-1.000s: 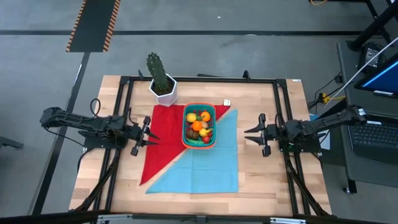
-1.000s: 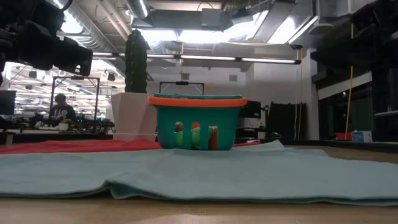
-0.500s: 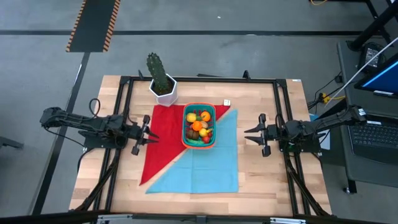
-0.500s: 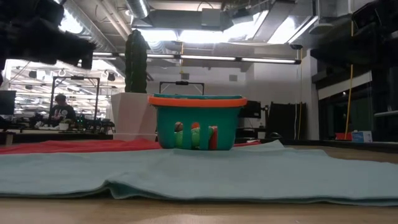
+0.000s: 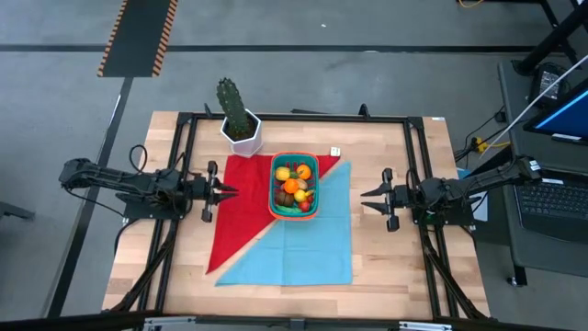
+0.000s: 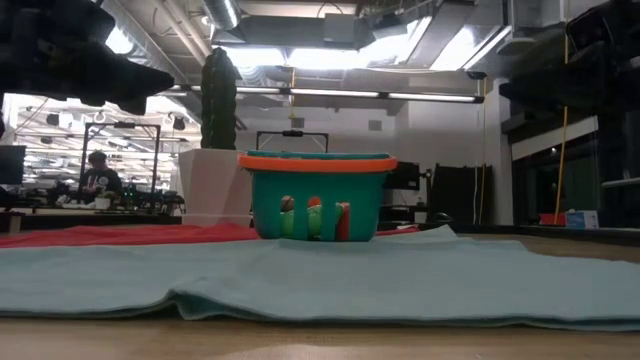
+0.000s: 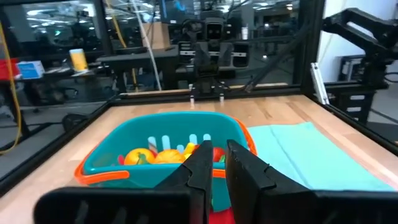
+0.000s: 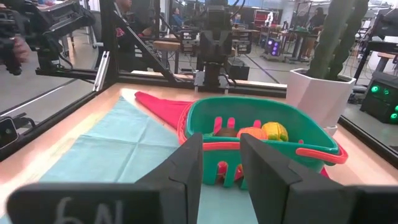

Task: Pick and placing Produce into tupperware
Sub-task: Return to Home Position

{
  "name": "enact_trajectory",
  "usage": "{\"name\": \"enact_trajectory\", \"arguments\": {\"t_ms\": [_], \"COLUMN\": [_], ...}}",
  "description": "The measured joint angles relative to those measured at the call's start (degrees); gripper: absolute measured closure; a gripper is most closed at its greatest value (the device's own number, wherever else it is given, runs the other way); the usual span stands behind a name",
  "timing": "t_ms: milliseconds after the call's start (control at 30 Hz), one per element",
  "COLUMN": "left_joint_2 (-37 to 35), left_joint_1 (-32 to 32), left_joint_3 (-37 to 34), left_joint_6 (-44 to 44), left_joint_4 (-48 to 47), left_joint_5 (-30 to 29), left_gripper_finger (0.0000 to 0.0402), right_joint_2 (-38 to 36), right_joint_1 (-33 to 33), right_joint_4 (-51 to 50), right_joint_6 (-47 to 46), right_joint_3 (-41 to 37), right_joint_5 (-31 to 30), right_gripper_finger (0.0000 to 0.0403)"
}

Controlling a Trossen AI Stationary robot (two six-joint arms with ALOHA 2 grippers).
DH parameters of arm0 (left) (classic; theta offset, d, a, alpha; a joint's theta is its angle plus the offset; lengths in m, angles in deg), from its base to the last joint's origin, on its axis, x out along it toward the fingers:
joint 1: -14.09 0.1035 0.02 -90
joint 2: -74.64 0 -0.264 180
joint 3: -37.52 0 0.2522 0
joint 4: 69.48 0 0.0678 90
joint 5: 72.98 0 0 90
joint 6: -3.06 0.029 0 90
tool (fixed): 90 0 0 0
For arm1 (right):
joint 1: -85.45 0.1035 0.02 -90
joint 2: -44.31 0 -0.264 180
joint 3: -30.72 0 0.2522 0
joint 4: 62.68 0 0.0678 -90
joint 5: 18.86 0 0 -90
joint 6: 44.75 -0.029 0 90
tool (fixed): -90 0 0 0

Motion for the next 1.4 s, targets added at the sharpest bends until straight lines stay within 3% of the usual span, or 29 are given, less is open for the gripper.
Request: {"name": "enact_trajectory", "arguments": {"t_ms": [567,667,767,833,967,1233,1400], "left_joint_2": [0.0,0.0,0.0,0.0,-0.04,0.0,0.0], "left_joint_1": [-0.02,-0.02,-0.02,-0.02,-0.06,-0.06,-0.06], "left_joint_3": [0.0,0.0,0.0,0.0,0.0,0.0,0.0], "left_joint_6": [-0.19,-0.16,-0.19,-0.19,-0.2,-0.21,-0.19], "left_joint_4": [0.04,0.04,0.04,0.04,0.21,0.13,0.13], "left_joint_5": [-0.43,-0.41,-0.42,-0.41,-0.47,-0.4,-0.36], "left_gripper_finger": [0.0393,0.0398,0.0401,0.0399,0.039,0.0368,0.0356], "right_joint_2": [-0.9,-5.26,-13.53,-20.04,-22.71,-22.86,-22.81], "right_joint_1": [0.0,-0.7,-1.33,-1.9,-4.98,-14.47,-16.63], "right_joint_4": [-0.49,-2.48,-7.89,-14.44,-16.04,-18.34,-18.4], "right_joint_6": [0.09,-0.29,-4.95,-3.23,0.65,-0.41,-0.57], "right_joint_3": [0.0,0.0,0.01,0.07,0.04,0.07,0.07], "right_joint_5": [-0.02,0.0,-0.06,-0.05,-0.08,0.94,1.22], "right_gripper_finger": [0.0293,0.0293,0.0293,0.0293,0.0293,0.0293,0.0293]}}
